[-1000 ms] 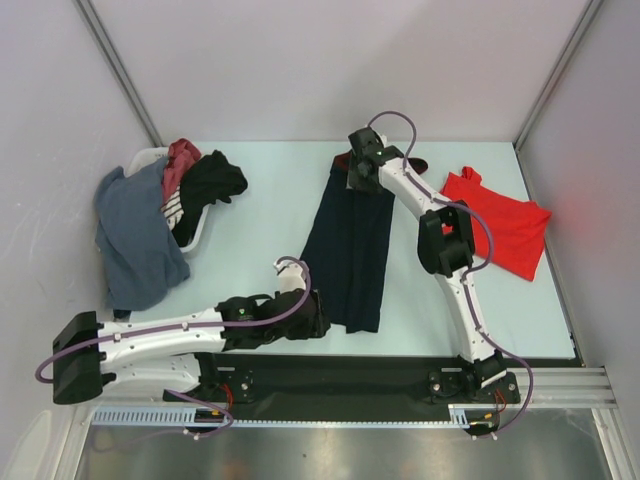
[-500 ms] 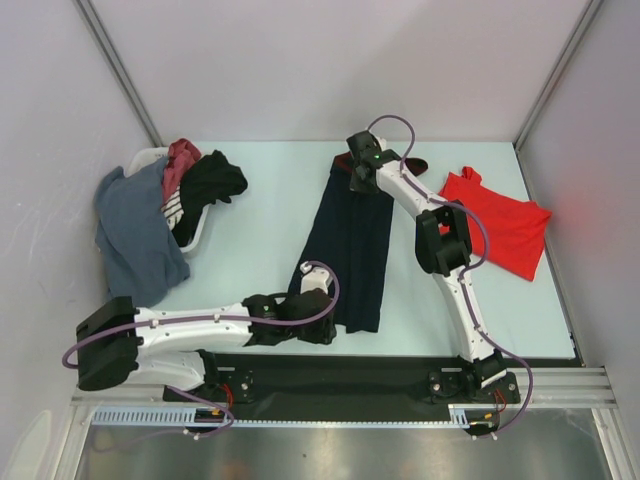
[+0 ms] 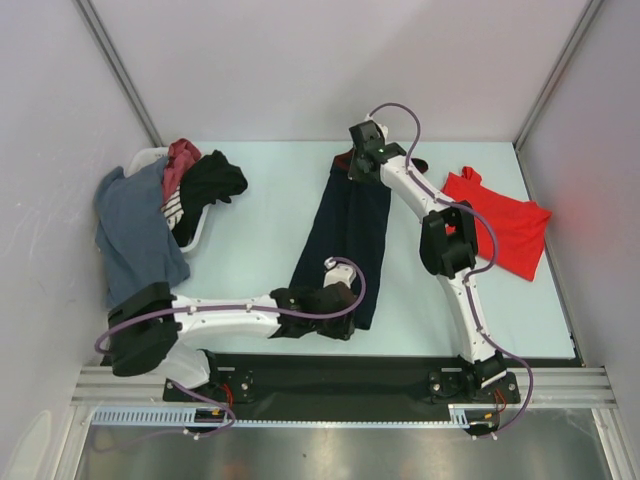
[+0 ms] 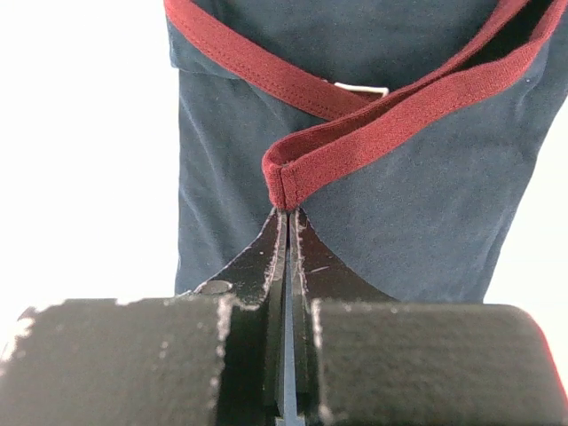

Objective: Fold and stack the tank tops

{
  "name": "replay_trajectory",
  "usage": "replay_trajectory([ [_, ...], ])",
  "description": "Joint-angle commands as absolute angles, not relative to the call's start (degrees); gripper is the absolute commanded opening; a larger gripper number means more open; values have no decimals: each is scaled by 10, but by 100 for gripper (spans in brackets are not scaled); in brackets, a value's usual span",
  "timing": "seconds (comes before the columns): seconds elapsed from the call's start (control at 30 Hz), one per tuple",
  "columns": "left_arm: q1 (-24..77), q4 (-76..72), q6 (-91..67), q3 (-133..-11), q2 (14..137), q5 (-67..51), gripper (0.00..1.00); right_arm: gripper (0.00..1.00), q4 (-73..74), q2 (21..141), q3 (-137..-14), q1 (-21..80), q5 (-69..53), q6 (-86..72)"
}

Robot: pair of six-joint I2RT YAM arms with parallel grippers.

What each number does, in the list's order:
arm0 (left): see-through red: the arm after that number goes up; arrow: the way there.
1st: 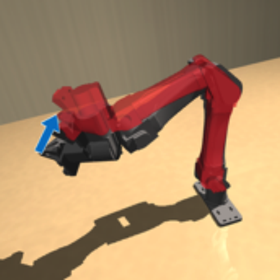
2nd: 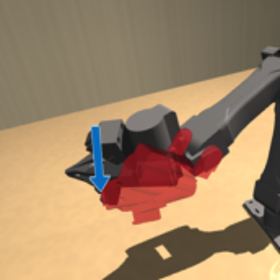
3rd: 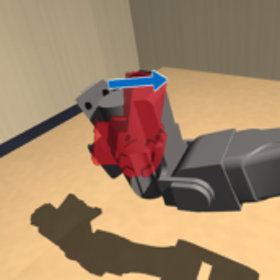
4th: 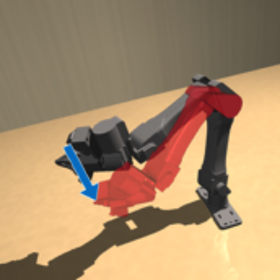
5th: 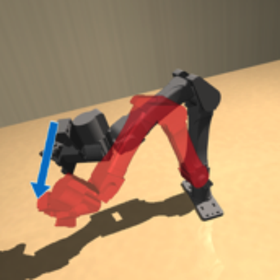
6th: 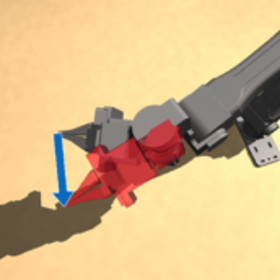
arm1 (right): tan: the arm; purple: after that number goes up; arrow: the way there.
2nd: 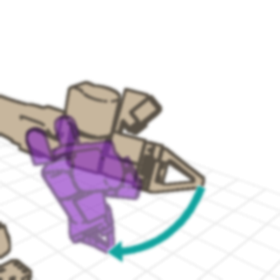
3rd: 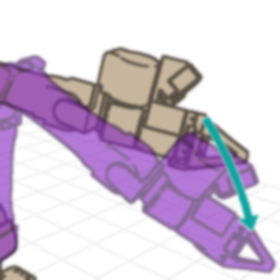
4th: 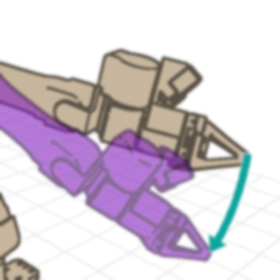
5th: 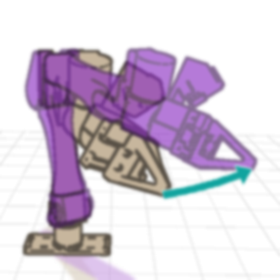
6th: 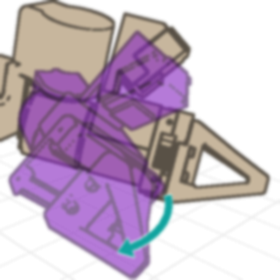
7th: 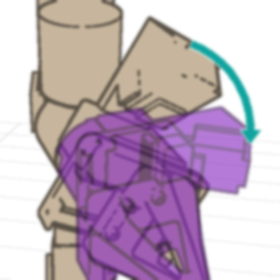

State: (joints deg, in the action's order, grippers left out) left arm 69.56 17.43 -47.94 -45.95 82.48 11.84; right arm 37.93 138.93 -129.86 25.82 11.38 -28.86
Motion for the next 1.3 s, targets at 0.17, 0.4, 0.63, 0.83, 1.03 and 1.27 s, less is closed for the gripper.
replay_trajectory([
  [0.17,693,158,-502,-495,889,126,48,0,330,1338,-1259,254,97,-285],
  [0.4,691,164,-519,-502,925,150,43,0,323,1343,-1252,250,83,-283],
  [0.63,673,156,-524,-501,937,153,39,0,319,1339,-1246,250,83,-282],
  [0.83,660,128,-512,-492,944,137,18,0,319,1340,-1245,249,82,-283],
  [1.03,665,124,-505,-481,910,127,0,0,320,1339,-1246,248,83,-283],
  [1.27,679,141,-491,-498,884,76,0,0,325,1334,-1245,241,83,-286],
])
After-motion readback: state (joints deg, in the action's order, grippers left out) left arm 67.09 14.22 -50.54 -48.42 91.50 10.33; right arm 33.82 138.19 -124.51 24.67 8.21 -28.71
